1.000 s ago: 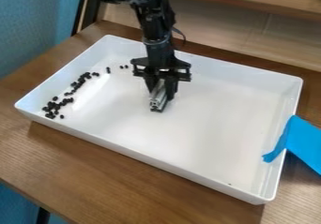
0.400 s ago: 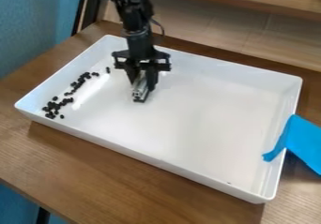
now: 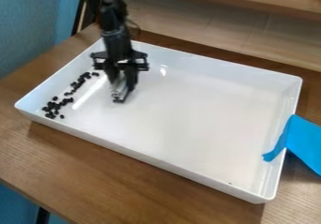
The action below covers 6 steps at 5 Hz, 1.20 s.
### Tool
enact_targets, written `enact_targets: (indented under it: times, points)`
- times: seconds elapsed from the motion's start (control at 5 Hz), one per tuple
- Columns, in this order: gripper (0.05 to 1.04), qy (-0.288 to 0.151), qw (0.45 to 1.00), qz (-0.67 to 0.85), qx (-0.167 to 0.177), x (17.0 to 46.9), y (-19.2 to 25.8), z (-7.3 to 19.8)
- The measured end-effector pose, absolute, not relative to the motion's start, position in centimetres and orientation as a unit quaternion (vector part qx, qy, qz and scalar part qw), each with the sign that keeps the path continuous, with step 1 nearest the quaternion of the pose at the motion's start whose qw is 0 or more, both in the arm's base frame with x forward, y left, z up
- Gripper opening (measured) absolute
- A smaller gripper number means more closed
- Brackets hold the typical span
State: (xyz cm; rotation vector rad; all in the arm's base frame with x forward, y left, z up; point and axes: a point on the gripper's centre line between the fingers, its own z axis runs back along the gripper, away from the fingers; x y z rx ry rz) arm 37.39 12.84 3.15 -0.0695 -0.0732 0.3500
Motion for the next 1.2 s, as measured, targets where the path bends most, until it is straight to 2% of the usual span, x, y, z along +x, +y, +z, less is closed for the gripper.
enact_targets:
  times: [0.2, 0.6, 0.8, 1.0, 1.2]
  points:
    - [0.396, -0.029, 0.984, 0.173, -0.039, 34.5, 14.5, 3.5]
    - [0.396, -0.027, 0.984, 0.166, -0.053, 31.5, 17.3, 3.8]
    - [0.396, -0.038, 0.985, 0.157, -0.069, 31.3, 17.1, 5.0]
    - [0.396, -0.051, 0.982, 0.147, -0.104, 31.9, 15.2, 6.9]
    - [0.396, -0.072, 0.981, 0.133, -0.120, 34.4, 13.2, 9.2]
